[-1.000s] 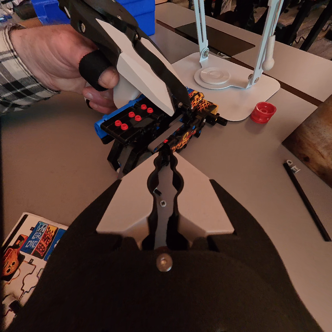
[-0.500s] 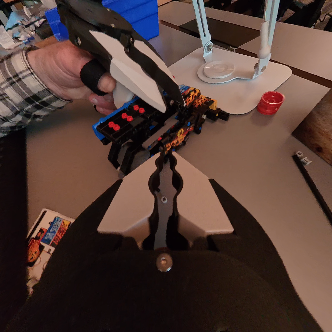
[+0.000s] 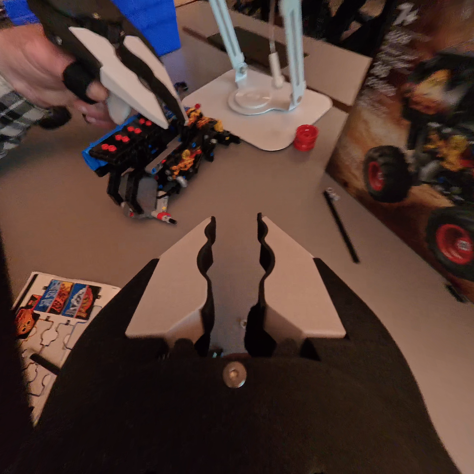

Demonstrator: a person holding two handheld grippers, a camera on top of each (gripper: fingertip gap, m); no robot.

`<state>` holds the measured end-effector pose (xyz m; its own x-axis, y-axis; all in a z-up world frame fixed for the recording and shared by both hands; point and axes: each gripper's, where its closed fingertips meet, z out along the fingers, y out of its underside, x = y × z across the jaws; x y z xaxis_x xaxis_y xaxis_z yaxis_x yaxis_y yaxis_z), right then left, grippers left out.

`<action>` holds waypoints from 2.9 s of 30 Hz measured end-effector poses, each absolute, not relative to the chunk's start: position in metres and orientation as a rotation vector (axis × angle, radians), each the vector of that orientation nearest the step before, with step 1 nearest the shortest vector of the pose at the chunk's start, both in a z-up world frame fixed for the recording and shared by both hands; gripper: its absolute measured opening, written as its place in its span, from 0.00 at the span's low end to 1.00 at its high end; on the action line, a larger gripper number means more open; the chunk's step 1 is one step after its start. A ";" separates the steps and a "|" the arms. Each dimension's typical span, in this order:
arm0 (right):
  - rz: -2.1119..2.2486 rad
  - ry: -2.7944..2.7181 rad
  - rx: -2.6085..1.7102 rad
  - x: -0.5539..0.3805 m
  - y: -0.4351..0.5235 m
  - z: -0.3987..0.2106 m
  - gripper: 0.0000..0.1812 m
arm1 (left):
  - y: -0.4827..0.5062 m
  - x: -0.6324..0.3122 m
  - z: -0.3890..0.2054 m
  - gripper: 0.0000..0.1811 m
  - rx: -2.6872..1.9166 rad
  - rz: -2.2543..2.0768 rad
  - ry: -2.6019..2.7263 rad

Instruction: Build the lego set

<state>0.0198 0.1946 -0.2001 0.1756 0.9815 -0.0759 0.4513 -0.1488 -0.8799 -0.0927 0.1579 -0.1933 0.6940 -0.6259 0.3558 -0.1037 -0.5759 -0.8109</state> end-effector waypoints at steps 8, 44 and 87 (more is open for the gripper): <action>0.707 -1.403 -1.782 0.070 0.214 -0.200 0.14 | 0.141 -0.094 -0.194 0.12 -2.118 -0.861 0.645; 0.359 -1.411 -1.861 0.025 0.165 -0.261 0.45 | 0.081 -0.122 -0.205 0.18 -2.254 -0.857 0.875; 0.677 -1.691 -1.863 0.022 0.159 -0.282 0.86 | 0.081 -0.119 -0.203 0.16 -2.232 -0.900 0.847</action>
